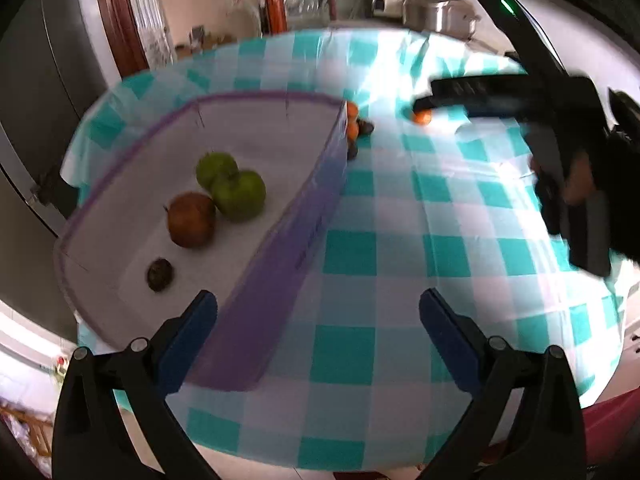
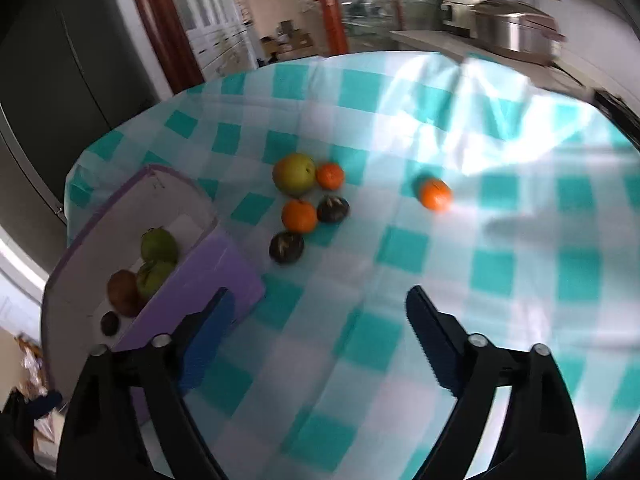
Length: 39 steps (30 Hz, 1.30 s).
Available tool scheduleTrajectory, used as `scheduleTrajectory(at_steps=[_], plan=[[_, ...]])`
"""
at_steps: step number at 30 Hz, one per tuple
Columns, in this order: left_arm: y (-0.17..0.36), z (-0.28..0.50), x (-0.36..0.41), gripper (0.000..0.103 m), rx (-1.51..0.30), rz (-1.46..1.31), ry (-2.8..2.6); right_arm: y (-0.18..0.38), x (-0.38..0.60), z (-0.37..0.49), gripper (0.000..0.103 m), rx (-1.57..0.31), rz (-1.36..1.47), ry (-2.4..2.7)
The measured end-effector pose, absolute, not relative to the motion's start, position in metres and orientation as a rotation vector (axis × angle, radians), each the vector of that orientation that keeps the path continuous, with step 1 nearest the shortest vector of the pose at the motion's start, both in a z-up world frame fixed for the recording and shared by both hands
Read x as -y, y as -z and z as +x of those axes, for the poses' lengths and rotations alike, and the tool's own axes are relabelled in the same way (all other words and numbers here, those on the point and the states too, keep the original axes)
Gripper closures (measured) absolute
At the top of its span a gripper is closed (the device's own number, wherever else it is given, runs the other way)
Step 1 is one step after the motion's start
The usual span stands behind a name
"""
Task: Organize fruits
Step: 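Grasp a small orange with the right tool while the left reaches a kiwi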
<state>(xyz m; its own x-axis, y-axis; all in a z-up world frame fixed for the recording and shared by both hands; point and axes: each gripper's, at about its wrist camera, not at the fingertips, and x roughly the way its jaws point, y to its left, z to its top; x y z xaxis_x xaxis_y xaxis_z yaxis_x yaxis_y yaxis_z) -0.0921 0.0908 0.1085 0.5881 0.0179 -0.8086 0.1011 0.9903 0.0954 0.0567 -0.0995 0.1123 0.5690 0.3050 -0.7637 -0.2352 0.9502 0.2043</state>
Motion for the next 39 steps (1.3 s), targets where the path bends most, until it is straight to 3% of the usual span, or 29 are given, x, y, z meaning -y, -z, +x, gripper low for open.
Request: scheduleTrajectory(at_steps=[11,21,26,39], plan=[[-0.082,-0.063,-0.042,0.002,-0.886,0.416,-0.107,-0.06,0.045,0.199,0.044,-0.939,-0.011,-0.612],[-0.083,-0.041,0.008,0.002,-0.863,0.525,0.03,-0.008,-0.008,0.218,0.059,-1.027,-0.444,-0.772],[-0.065,-0.018,0.04,0.002,-0.936,0.511,0.216,-0.009,0.024,0.196,0.06,-1.018,-0.55,-0.764],[-0.017,0.103,0.046,0.002,-0.978,0.336,0.146,-0.003,0.196,0.125,0.059,-1.03,-0.241,-0.535]])
